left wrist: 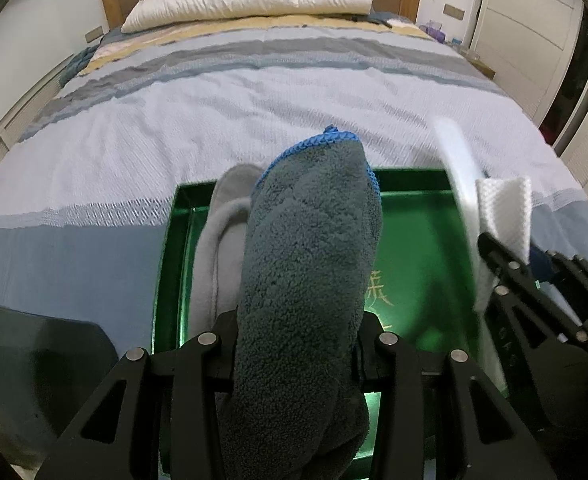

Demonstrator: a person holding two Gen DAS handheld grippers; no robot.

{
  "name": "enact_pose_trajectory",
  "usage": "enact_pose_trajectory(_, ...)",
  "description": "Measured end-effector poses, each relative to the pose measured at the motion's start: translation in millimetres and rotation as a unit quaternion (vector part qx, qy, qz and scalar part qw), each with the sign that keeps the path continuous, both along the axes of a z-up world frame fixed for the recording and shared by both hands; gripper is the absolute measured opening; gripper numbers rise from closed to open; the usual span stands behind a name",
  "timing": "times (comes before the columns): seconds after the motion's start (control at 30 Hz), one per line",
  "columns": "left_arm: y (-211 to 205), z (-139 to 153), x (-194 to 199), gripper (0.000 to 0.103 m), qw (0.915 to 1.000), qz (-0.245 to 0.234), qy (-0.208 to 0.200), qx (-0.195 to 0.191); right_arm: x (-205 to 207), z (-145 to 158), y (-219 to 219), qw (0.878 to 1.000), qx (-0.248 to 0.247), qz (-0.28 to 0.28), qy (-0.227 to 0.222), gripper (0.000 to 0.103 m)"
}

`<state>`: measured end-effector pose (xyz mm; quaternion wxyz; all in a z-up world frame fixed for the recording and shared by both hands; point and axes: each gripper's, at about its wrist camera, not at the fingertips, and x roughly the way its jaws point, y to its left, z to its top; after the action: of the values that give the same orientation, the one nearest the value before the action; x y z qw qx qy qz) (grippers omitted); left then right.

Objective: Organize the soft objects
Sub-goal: 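Hold the towel and cloth with both tools above the green tray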

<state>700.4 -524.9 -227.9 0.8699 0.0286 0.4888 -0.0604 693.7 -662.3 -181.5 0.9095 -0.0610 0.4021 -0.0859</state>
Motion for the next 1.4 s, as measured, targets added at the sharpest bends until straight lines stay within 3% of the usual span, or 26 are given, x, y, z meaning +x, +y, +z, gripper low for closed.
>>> enact_pose_trajectory(0.27,7.0,25.4,-5.0,0.034,0.9995,0.005,-0.032,0.003,-8.3,13.2,6.4,1.000,0.002,0.012,-0.014,0.018)
enact_pose_trajectory(0.97,30.0,16.1,-3.4,0.034,0.9996,0.021,-0.017,0.009,-4.3,10.1,33.0,0.999,0.006,0.034,0.001,0.018)
enact_pose_trajectory(1.4,20.7,15.3,-3.7,0.034,0.9999,0.002,-0.012,-0.005,0.5,11.1,28.5,1.000,-0.008,0.020,0.002,0.018)
